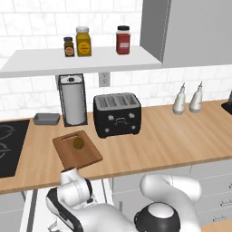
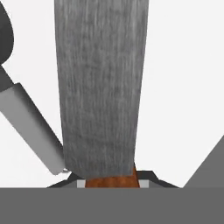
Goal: Place the appropriate cutting tool for cutting the avocado skin on the cutting board.
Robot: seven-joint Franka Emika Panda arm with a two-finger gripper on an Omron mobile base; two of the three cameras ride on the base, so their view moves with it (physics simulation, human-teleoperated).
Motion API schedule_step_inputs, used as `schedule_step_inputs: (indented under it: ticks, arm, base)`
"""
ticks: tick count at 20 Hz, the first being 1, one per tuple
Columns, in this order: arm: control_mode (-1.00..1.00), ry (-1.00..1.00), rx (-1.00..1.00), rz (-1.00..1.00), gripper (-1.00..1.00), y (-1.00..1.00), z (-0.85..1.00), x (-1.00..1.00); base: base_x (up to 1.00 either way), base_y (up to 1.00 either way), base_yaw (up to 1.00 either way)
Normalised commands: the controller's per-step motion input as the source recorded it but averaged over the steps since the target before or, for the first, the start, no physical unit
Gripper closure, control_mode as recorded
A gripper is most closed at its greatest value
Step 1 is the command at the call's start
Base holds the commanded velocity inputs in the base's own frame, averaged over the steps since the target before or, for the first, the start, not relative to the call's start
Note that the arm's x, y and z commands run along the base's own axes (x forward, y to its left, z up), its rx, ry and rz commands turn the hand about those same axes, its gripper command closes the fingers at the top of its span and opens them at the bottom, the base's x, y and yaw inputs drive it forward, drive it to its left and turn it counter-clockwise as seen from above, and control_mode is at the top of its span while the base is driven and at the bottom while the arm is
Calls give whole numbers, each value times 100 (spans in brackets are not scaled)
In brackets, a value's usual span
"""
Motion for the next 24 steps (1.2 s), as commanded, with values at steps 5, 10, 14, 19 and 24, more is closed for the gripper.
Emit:
schedule_step_inputs:
  ticks: [5, 10, 14, 19, 24]
  arm:
    - [-100, 11, 1, 3, 100, 2, 100, -58]
    - [-100, 13, 1, 5, 100, 3, 100, -64]
    - [-100, 1, 0, 6, 100, 10, 100, -42]
    - [-100, 0, 5, 7, 100, 19, 100, -3]
    - [-100, -3, 13, 7, 100, 13, 85, 12]
  base:
    - [0, 0, 0]
    - [0, 0, 0]
    - [0, 0, 0]
    - [0, 0, 0]
    - [0, 0, 0]
